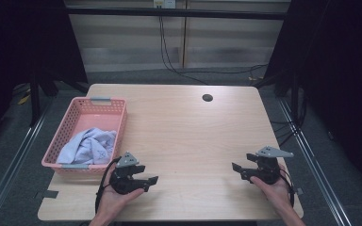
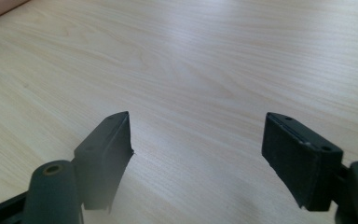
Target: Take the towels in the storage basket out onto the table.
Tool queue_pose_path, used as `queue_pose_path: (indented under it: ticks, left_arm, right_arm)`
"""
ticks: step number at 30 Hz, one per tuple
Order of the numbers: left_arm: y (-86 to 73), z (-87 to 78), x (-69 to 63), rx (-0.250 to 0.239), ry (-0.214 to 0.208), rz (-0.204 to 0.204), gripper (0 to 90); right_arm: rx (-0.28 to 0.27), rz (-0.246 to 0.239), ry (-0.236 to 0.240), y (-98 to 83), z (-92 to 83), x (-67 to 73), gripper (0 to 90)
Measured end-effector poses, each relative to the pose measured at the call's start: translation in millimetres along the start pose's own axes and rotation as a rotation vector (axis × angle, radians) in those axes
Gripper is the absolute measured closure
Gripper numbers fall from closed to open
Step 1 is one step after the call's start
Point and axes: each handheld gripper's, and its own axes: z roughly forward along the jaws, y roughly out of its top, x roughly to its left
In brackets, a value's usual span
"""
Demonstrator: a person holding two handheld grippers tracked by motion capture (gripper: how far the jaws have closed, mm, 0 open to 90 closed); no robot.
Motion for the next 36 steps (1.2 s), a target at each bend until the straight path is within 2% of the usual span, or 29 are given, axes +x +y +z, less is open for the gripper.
queue_pose_path:
  ticks: [4, 8, 9, 12, 17, 18, 19, 20, 25, 26, 27, 28, 29, 31, 32, 33, 34, 35, 36]
  left_arm:
    - [0.1, -2.5, 2.0, -0.007, 0.007, -0.005, 31.8]
    - [1.5, -4.8, -0.4, -0.012, 0.017, -0.028, 35.2]
    - [2.4, -7.1, -4.7, -0.022, 0.011, -0.019, 35.0]
    - [3.7, -8.7, -6.7, -0.025, 0.005, -0.003, 33.0]
    - [7.5, -10.4, -6.3, -0.039, 0.009, -0.003, 30.5]
    - [8.9, -14.9, -8.4, -0.061, 0.011, -0.005, 30.1]
    - [8.9, -14.9, -8.4, -0.061, 0.011, -0.005, 29.9]
    - [10.7, -22.7, -11.1, -0.084, -0.011, -0.006, 30.2]
    - [14.7, -35.4, -9.8, -0.12, -0.008, -0.006, 30.0]
    - [16.9, -42.3, -5.7, -0.131, 0.009, -0.008, 28.6]
    - [16.9, -42.3, -5.7, -0.131, 0.009, -0.008, 28.7]
    - [16.6, -50.7, -1.8, -0.155, 0.022, -0.021, 27.8]
    - [16.6, -50.7, -1.8, -0.155, 0.022, -0.021, 26.9]
    - [12.9, -60.6, 2.1, -0.181, 0.038, -0.035, 26.2]
    - [7.9, -68.5, 6.4, -0.185, 0.048, -0.046, 24.0]
    - [7.9, -68.5, 6.4, -0.185, 0.048, -0.046, 22.9]
    - [3.3, -75.0, 11.2, -0.184, 0.066, -0.064, 21.9]
    - [3.3, -75.0, 11.2, -0.184, 0.066, -0.064, 21.5]
    - [1.1, -77.2, 13.1, -0.195, 0.074, -0.08, 20.4]
  right_arm:
    - [-0.029, 0.025, 0.006, -0.5, -6.2, -4.2, 23.0]
    - [-0.02, 0.025, 0.006, -2.3, -8.6, -5.9, 24.3]
    - [-0.02, 0.029, 0.011, -2.8, -9.7, -5.7, 24.1]
    - [-0.032, 0.031, 0.023, -3.6, -12.0, -5.2, 24.1]
    - [-0.039, 0.027, 0.03, -5.1, -16.0, -2.4, 24.5]
    - [-0.053, 0.023, 0.03, -4.7, -18.4, -0.7, 24.6]
    - [-0.053, 0.023, 0.03, -4.7, -18.4, -0.7, 24.6]
    - [-0.061, 0.028, 0.041, -4.6, -19.9, 0.2, 24.6]
    - [-0.055, 0.027, 0.045, -5.0, -18.2, 2.5, 24.5]
    - [-0.052, 0.021, 0.05, -5.1, -16.9, 4.0, 24.5]
    - [-0.047, 0.013, 0.056, -5.1, -16.2, 4.7, 24.6]
    - [-0.044, 0.013, 0.055, -5.1, -15.9, 5.6, 24.6]
    - [-0.044, 0.013, 0.055, -5.1, -15.9, 5.6, 24.6]
    - [-0.05, 0.019, 0.066, -4.6, -16.8, 7.6, 24.3]
    - [-0.06, 0.007, 0.074, -3.5, -18.5, 10.6, 24.0]
    - [-0.06, 0.007, 0.074, -3.5, -18.5, 10.6, 24.0]
    - [-0.064, 0.007, 0.081, -4.0, -18.6, 12.4, 23.4]
    - [-0.064, 0.007, 0.081, -4.0, -18.6, 12.4, 23.4]
    - [-0.056, 0.01, 0.089, -4.2, -17.5, 12.6, 23.2]
